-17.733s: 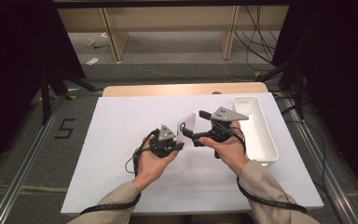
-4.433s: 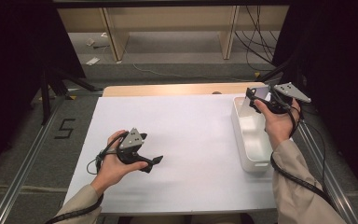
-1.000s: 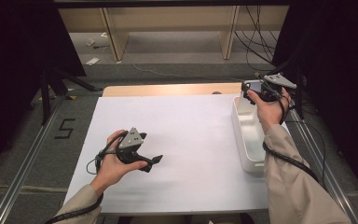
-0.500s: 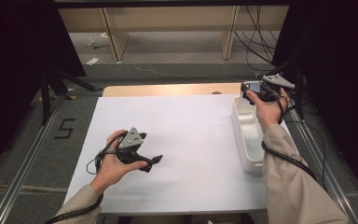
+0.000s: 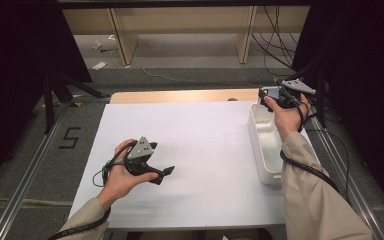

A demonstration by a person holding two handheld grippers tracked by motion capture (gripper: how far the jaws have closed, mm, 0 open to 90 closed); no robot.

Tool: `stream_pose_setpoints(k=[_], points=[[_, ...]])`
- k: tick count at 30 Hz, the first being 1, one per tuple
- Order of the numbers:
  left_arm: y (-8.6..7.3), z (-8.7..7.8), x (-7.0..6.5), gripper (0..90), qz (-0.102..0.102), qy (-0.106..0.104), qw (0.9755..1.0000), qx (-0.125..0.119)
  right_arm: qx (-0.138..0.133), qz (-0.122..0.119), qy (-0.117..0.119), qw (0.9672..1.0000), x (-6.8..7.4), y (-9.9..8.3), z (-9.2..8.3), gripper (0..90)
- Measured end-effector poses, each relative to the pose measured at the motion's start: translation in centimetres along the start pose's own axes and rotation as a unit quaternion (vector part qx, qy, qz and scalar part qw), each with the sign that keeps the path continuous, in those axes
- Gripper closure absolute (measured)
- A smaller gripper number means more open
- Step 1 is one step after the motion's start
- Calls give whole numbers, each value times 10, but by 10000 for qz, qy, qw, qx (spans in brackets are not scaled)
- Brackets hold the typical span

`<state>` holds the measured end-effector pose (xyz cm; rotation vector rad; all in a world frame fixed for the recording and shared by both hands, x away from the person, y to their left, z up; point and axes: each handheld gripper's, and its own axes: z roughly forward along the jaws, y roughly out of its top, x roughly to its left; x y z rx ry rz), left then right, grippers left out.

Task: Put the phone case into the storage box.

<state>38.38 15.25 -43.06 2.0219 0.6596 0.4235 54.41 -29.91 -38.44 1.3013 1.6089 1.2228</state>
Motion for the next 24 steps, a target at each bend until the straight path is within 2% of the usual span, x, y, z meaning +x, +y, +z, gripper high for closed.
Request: stream_pose_setpoints(k=[24], points=[[0,1,-1,3,13,-17,10000,13,110,-8,-95,9999,-2,-5,9,183]])
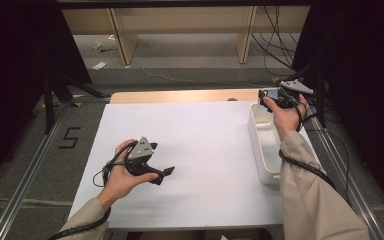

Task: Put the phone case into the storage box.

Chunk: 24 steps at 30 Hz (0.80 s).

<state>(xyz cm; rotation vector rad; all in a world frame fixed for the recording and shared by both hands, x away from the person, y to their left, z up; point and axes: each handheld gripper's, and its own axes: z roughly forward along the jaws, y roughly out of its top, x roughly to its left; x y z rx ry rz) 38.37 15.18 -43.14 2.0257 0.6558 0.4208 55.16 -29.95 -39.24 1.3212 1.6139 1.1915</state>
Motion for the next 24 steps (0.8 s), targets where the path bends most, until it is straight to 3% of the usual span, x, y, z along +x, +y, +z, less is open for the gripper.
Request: stream_pose_setpoints(k=[24], points=[[0,0,0,3,6,-7,10000,7,139,23,-33,9999,0,-7,8,182]])
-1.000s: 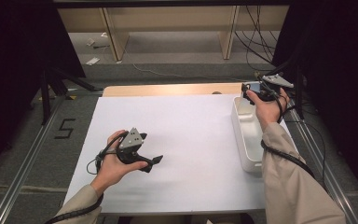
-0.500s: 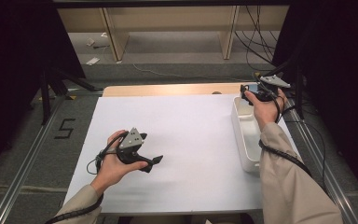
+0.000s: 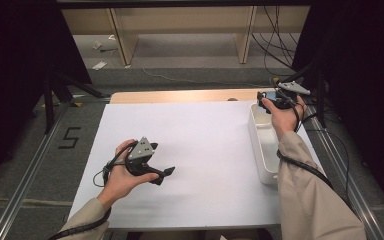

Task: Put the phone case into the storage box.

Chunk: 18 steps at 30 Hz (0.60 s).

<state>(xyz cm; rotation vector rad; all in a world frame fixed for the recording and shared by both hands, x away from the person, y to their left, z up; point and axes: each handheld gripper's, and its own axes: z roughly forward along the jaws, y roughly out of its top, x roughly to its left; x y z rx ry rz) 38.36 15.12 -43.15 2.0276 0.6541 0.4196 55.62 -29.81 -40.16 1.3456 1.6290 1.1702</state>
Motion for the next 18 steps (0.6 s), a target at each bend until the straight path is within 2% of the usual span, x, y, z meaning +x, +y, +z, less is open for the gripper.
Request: stream_pose_setpoints(k=[18], points=[[-1,1,-1,5,-8,-15,10000,7,123,3,-23,9999,0,-6,5,181]])
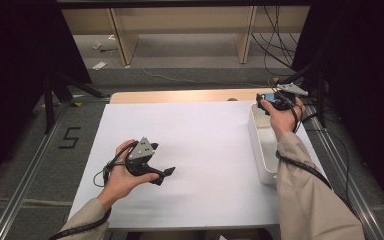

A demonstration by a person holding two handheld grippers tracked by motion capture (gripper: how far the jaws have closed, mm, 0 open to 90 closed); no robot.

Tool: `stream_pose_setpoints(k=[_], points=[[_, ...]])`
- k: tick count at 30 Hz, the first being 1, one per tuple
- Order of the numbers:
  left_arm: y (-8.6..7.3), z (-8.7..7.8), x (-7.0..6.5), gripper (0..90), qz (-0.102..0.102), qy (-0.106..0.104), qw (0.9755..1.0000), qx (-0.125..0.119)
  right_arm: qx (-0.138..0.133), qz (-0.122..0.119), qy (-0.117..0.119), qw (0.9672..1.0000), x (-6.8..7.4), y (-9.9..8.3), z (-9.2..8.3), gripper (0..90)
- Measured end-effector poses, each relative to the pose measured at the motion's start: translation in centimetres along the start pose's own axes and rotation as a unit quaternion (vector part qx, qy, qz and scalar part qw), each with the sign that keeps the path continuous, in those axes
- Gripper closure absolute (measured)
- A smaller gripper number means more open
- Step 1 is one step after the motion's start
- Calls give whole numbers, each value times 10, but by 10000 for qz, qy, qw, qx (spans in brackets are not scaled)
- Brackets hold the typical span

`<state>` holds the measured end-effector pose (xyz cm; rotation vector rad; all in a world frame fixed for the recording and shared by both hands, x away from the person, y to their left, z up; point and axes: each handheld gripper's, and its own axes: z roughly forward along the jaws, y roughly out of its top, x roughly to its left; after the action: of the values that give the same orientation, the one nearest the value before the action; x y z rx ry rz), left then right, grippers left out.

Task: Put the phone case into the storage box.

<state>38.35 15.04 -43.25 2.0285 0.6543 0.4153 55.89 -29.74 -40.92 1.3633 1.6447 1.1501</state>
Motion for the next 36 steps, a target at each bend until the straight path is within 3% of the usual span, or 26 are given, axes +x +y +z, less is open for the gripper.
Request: stream_pose_setpoints(k=[22,36], points=[[0,0,0,7,-19,-16,10000,-9,113,-28,-3,9999,1,-4,9,173],[0,0,0,7,-25,-23,10000,-14,392,72,77,9992,0,-7,13,52]])
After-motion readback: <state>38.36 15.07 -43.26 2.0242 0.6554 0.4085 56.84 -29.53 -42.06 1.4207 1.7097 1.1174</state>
